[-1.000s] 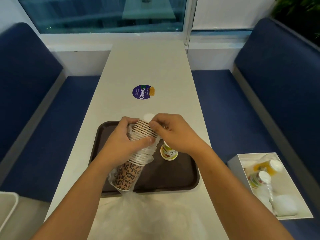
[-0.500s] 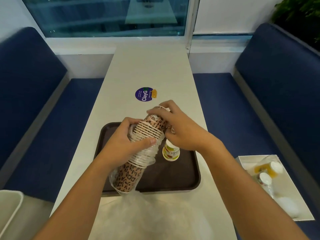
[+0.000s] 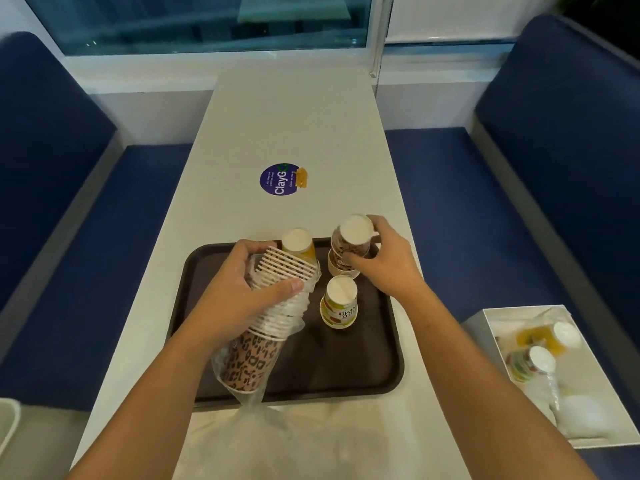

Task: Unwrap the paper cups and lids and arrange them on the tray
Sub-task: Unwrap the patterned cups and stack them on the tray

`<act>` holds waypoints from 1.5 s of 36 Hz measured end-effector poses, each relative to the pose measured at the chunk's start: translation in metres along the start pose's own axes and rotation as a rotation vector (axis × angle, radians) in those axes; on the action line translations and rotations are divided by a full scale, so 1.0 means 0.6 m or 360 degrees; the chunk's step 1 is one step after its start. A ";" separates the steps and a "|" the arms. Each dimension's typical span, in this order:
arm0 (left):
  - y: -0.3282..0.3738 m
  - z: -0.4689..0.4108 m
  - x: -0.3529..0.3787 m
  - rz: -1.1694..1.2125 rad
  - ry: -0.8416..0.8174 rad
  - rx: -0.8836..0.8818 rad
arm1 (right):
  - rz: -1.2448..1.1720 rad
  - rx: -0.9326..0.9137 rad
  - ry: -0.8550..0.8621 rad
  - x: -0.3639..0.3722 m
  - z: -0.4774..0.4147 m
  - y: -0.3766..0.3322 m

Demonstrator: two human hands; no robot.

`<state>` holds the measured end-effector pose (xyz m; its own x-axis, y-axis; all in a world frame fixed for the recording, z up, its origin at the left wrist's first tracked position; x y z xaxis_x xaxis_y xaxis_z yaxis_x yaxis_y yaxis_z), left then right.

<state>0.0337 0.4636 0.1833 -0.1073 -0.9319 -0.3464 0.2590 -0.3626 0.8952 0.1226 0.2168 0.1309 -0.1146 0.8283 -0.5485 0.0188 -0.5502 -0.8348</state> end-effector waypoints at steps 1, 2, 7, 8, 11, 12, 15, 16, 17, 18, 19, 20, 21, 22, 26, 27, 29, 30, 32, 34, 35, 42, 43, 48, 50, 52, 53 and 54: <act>-0.002 -0.002 0.002 -0.0002 -0.0001 -0.0007 | 0.0029 0.0025 -0.0005 0.004 -0.004 0.008; -0.004 -0.005 0.005 -0.0001 -0.0002 -0.0013 | 0.0066 0.0049 -0.0030 0.010 -0.010 0.015; -0.014 -0.017 0.012 0.0017 -0.0025 -0.0032 | 0.0240 0.0145 -0.0185 0.036 -0.026 0.046; -0.015 -0.018 0.013 0.0020 -0.0029 -0.0035 | 0.0238 0.0164 -0.0191 0.039 -0.027 0.050; -0.013 -0.018 0.015 0.0015 -0.0033 -0.0033 | 0.0302 0.0193 -0.0211 0.039 -0.029 0.052; -0.012 -0.017 0.015 0.0011 -0.0034 -0.0033 | 0.0336 0.0196 -0.0242 0.037 -0.029 0.051; -0.005 -0.009 0.012 -0.0005 -0.0033 -0.0030 | 0.0441 0.0164 -0.0307 0.023 -0.022 0.035; -0.004 -0.008 0.011 -0.0014 -0.0030 -0.0029 | 0.0424 0.0142 -0.0251 0.013 -0.018 0.023; -0.001 -0.004 0.010 -0.0019 -0.0025 -0.0025 | 0.0377 0.0089 -0.0141 0.000 -0.009 0.001; 0.003 0.001 0.008 -0.0016 -0.0020 -0.0019 | 0.0311 0.0001 -0.0017 -0.013 0.004 -0.025; 0.006 0.005 0.007 -0.0012 -0.0017 -0.0015 | 0.0243 -0.0111 0.0085 -0.022 0.018 -0.052; 0.009 0.009 0.006 -0.0009 -0.0015 -0.0014 | 0.0176 -0.0218 0.0131 -0.027 0.031 -0.077; 0.011 0.014 0.006 -0.0006 -0.0018 -0.0007 | 0.0117 -0.0296 0.0096 -0.028 0.046 -0.102; 0.015 0.020 0.005 -0.0005 -0.0020 0.0001 | 0.0059 -0.0334 -0.0006 -0.025 0.060 -0.122; 0.025 0.036 0.004 -0.0001 -0.0018 0.0047 | -0.0130 -0.0346 -0.0470 -0.001 0.106 -0.169; 0.028 0.041 0.003 -0.0011 -0.0015 0.0058 | -0.0124 -0.0370 -0.0488 0.003 0.112 -0.175; 0.033 0.052 0.001 -0.0025 0.0002 0.0067 | -0.0150 -0.0374 -0.0493 0.006 0.119 -0.182; 0.035 0.058 0.000 -0.0029 0.0008 0.0066 | -0.0168 -0.0381 -0.0483 0.007 0.123 -0.185; 0.038 0.065 -0.001 -0.0027 0.0008 0.0060 | -0.0171 -0.0424 -0.0422 0.005 0.128 -0.191; 0.041 0.072 -0.002 -0.0002 0.0007 0.0065 | -0.0179 -0.0465 -0.0337 0.004 0.132 -0.198; 0.044 0.075 -0.003 0.0008 0.0010 0.0072 | -0.0188 -0.0485 -0.0288 0.003 0.134 -0.202; 0.052 0.091 -0.003 -0.0083 -0.0096 0.0095 | -0.0238 -0.0455 0.0020 -0.033 0.125 -0.210; 0.051 0.092 -0.003 -0.0077 -0.0092 0.0090 | -0.0201 -0.0473 -0.0001 -0.038 0.123 -0.209; 0.053 0.086 -0.002 -0.0037 -0.0063 0.0091 | 0.0262 -0.0784 -0.0370 -0.035 0.127 -0.203; 0.053 0.083 0.001 -0.0040 -0.0090 0.0089 | 0.0496 -0.0860 -0.0459 -0.024 0.123 -0.194; 0.053 0.079 0.004 -0.0056 -0.0116 0.0089 | 0.0643 -0.0887 -0.0386 -0.023 0.112 -0.185; 0.052 0.078 0.005 -0.0057 -0.0115 0.0089 | 0.0683 -0.0910 -0.0285 -0.026 0.106 -0.182; 0.052 0.076 0.006 -0.0050 -0.0105 0.0093 | 0.0691 -0.0929 -0.0171 -0.031 0.099 -0.180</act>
<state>-0.0022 0.4493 0.2230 -0.1781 -0.9170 -0.3570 0.1983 -0.3888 0.8997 0.0636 0.2544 0.2343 -0.0727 0.5172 -0.8528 0.6071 -0.6555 -0.4493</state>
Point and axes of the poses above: each hand's wrist, its own z-axis away from the middle knuckle, its own x-axis out of the palm, y = z × x, the point moved 4 cm from there along -z, towards the middle knuckle, and after that the axes turned 2 degrees about -y, right-handed, at the moved point
